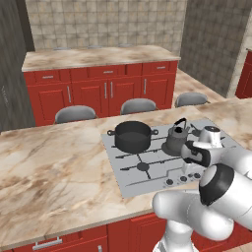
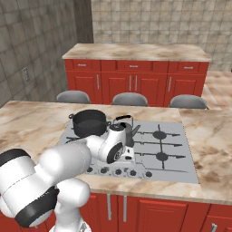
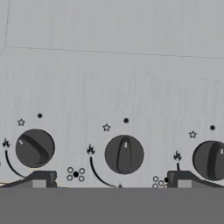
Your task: Pick the kettle from the cabinet and place it on a stove burner. Then pick the pot from the counter and place it on another stove burner. Finally, turn both burners on.
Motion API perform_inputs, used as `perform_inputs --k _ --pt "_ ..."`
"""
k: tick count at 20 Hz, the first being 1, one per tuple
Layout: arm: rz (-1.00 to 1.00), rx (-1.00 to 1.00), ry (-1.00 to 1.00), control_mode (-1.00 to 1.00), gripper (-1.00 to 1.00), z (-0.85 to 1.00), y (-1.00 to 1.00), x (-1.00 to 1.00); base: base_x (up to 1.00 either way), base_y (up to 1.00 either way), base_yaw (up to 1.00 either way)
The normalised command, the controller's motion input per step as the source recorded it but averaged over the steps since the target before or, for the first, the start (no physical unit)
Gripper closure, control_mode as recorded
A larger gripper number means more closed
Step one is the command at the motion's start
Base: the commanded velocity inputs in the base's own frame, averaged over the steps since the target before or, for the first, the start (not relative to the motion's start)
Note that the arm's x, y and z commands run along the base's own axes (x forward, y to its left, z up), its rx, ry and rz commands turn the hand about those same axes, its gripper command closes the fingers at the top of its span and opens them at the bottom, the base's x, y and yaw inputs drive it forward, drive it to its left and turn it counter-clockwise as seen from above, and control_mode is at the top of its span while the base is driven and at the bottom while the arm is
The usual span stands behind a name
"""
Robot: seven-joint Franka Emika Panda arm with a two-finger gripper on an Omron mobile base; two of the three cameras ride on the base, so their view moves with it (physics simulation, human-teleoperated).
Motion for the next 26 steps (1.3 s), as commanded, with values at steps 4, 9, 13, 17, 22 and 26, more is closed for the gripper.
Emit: perform_inputs --k 4,9,13,17,22,26 --pt "-0.01 0.00 0.00 -1.00 -1.00 -0.09 -0.01 0.08 0.00 0.00 0.00" --pt "0.00 0.00 0.00 -1.00 -1.00 -0.07 -0.02 0.05 0.00 0.00 0.00" --pt "0.00 0.00 0.00 -1.00 -1.00 -0.07 -0.03 0.01 0.00 0.00 0.00" --pt "0.00 0.00 -0.02 -1.00 -1.00 -0.06 -0.01 0.00 0.00 0.00 0.00" --pt "0.00 0.00 -0.02 -1.00 -1.00 -0.05 0.00 0.00 0.00 0.00 0.00" --pt "-0.02 0.00 -0.01 -1.00 -1.00 -0.09 0.00 -0.02 0.00 0.00 0.00"
